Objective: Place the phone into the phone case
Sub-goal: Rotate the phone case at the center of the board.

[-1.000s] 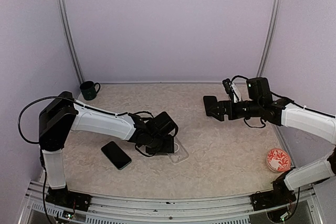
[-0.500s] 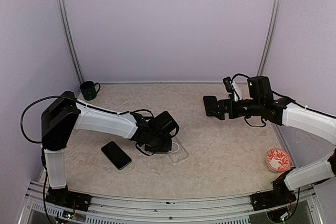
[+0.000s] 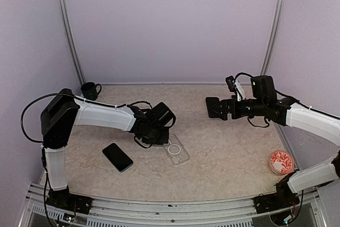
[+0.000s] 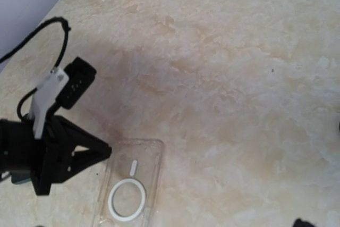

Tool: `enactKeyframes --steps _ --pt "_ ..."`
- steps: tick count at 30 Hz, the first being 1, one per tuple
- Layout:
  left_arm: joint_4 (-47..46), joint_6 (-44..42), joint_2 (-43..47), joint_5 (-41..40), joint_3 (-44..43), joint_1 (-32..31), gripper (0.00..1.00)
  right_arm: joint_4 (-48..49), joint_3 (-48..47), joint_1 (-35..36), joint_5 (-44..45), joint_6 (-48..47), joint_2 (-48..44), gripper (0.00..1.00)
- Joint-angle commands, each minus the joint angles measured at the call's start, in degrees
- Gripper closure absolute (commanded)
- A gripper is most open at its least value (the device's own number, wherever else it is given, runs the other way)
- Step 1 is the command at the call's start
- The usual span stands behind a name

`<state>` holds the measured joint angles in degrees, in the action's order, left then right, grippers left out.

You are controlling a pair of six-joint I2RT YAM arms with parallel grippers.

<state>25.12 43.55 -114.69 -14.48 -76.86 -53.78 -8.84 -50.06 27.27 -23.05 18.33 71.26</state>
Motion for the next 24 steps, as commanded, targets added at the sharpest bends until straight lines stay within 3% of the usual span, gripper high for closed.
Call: enactKeyframes --steps 1,5,11,24 --pt "1.4 -1.4 1.6 0.8 -1.2 0.8 0.84 -0.8 -1.1 0.5 1.0 -1.3 -1.6 0.01" --pt "-0.3 2.7 2.2 5.5 0.9 0.7 0.68 -0.7 -1.0 0.5 0.9 -1.3 -1.7 0.01" --pt "-0.4 8.0 2.2 7.2 1.5 0.2 0.68 0.0 -0.5 0.5 0.4 -0.8 -1.9 0.01" --pt "6.2 9.3 -3.3 4.4 -4.5 -1.4 0.72 -0.5 -0.3 0.5 0.5 -0.9 -3.9 0.00"
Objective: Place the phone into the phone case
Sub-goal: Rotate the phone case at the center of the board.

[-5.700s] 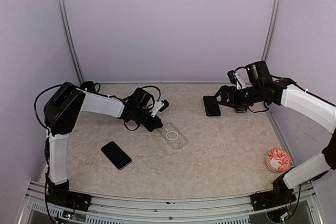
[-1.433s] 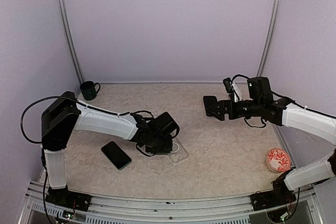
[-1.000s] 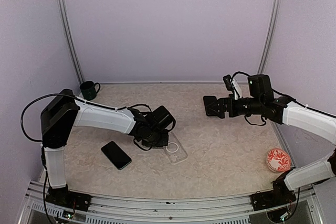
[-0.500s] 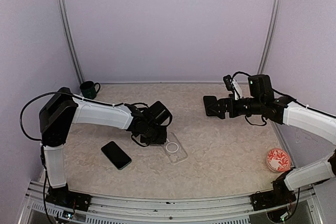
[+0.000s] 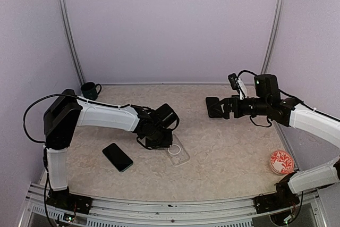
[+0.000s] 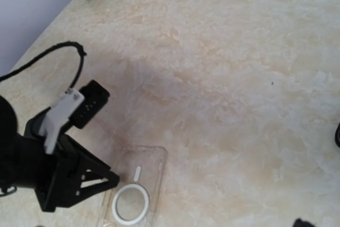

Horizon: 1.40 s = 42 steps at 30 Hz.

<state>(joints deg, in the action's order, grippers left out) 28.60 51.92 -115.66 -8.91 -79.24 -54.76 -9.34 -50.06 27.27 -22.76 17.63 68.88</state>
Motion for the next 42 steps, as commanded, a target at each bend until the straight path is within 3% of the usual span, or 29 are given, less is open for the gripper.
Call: enactKeyframes --steps 1,20,26,29,33,37,42 --pt "3.2 0.8 -2.6 -1.2 -2.5 -0.5 0.72 0.0 -0.3 0.5 0.3 -0.3 -1.6 0.01" --pt "6.4 1.5 -3.5 -1.4 -4.7 -1.0 0.80 -1.0 -1.1 0.5 0.6 -1.9 -2.6 0.01" --pt "7.4 0.1 -6.0 -1.3 -6.8 -0.6 0.99 -1.6 -1.6 0.5 0.5 -2.4 -2.9 0.01" --pt "7.7 -1.4 -6.5 -1.6 -7.8 0.2 1.00 -2.0 -1.6 0.4 0.7 -2.8 -3.5 0.01" --pt "6.1 -10.6 -6.9 -1.0 -11.0 1.8 1.00 -2.5 -2.0 0.4 1.1 -3.3 -3.7 0.00" --pt "5.9 -25.9 -9.7 7.2 -17.7 3.0 1.00 -2.7 -2.0 0.4 0.7 -3.5 -4.0 0.00" --pt "8.9 -41.2 -13.9 11.8 -24.7 3.0 1.00 -2.7 -2.2 0.4 0.6 -3.5 -3.6 0.01"
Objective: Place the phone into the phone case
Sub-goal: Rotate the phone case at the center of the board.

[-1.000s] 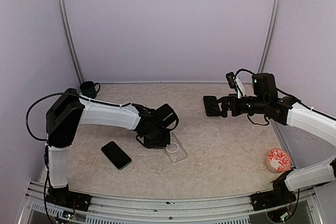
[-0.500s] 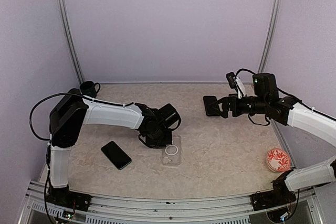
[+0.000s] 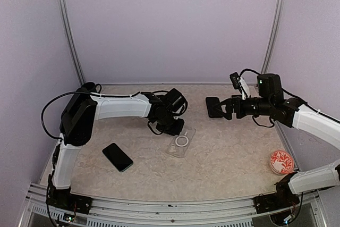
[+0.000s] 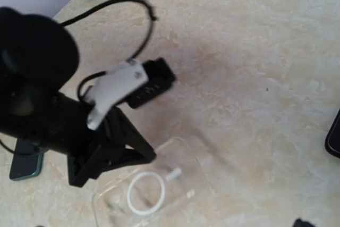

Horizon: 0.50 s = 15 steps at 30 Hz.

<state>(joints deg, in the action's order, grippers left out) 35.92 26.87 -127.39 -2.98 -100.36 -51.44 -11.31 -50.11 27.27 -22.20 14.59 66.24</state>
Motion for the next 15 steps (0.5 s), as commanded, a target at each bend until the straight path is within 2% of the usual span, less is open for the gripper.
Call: enactKeyframes --steps 1,5,8,15 --pt "1.7 -19.0 -2.3 6.9 -4.4 -0.3 1.00 -1.0 -2.6 0.4 -0.1 -0.5 -0.5 0.01" --pt "7.7 -30.7 -4.4 8.5 -11.0 -0.8 1.00 -2.3 -3.9 0.4 -0.4 -0.6 -0.5 0.01" --pt "12.8 -38.7 -6.2 2.2 -15.0 -2.4 1.00 -2.4 -3.7 0.4 0.5 -0.8 -1.7 0.01" --pt "13.9 -51.3 -6.7 -5.9 -13.0 -2.7 1.00 -3.2 -3.9 0.4 1.0 -0.4 -2.0 0.01"
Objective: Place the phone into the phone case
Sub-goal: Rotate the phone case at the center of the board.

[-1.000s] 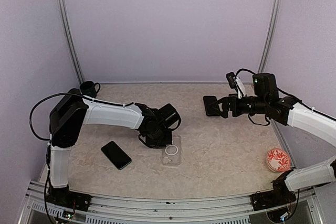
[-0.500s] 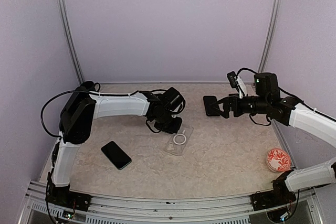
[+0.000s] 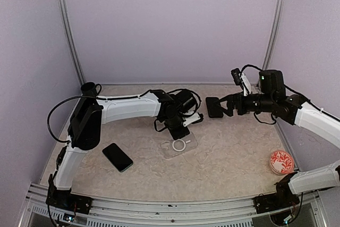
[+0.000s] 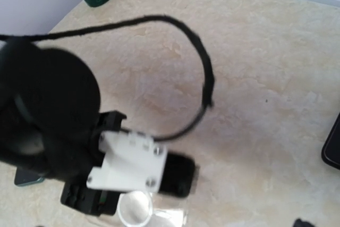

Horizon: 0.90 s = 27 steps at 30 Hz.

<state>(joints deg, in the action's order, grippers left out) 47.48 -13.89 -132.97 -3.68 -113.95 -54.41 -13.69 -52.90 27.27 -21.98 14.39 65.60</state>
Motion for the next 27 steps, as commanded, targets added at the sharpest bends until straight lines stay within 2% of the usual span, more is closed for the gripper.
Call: enactKeyframes --steps 1,6,7,8,10,11,12,17,20,21,27 --pt "1.8 -11.6 -0.8 -4.8 0.8 0.6 1.00 -1.0 -1.3 0.4 1.0 -0.1 -1.3 0.00" --pt "0.9 -15.2 -0.2 -5.1 0.4 0.7 1.00 -1.8 -0.9 0.4 1.6 0.3 -2.8 0.01" --pt "0.5 -15.7 -0.1 -5.7 0.7 0.6 0.96 -2.0 -0.9 0.4 1.9 0.2 -3.0 0.01" --pt "0.4 -15.9 0.1 -6.5 0.7 0.5 0.87 -2.2 -0.9 0.4 2.0 0.4 -3.2 0.00" --pt "0.1 -16.0 0.1 -8.1 0.9 0.6 0.77 -2.2 -0.6 0.4 1.9 0.7 -3.6 0.00" --pt "-0.8 -15.8 0.4 -9.2 1.4 0.7 0.53 -2.2 -0.5 0.4 1.8 0.8 -3.7 0.00" --pt "-1.8 -15.7 0.7 -9.9 2.0 0.8 0.41 -2.1 -0.4 0.4 1.8 0.9 -3.8 0.01" --pt "-10.2 -11.3 7.8 -11.8 8.6 2.1 0.22 -0.8 0.9 0.5 -0.3 0.2 -4.4 0.01" --pt "-17.1 -7.2 15.7 -13.4 15.7 3.1 0.05 2.3 3.4 0.6 -2.0 0.0 -5.4 0.01" --pt "-19.4 -5.5 19.0 -15.1 18.2 3.4 0.02 3.0 4.1 0.6 -2.3 -0.2 -5.6 0.00" --pt "-22.5 9.7 29.1 -20.7 29.2 7.7 0.01 7.6 6.1 2.1 -4.3 -0.5 -4.2 0.01"
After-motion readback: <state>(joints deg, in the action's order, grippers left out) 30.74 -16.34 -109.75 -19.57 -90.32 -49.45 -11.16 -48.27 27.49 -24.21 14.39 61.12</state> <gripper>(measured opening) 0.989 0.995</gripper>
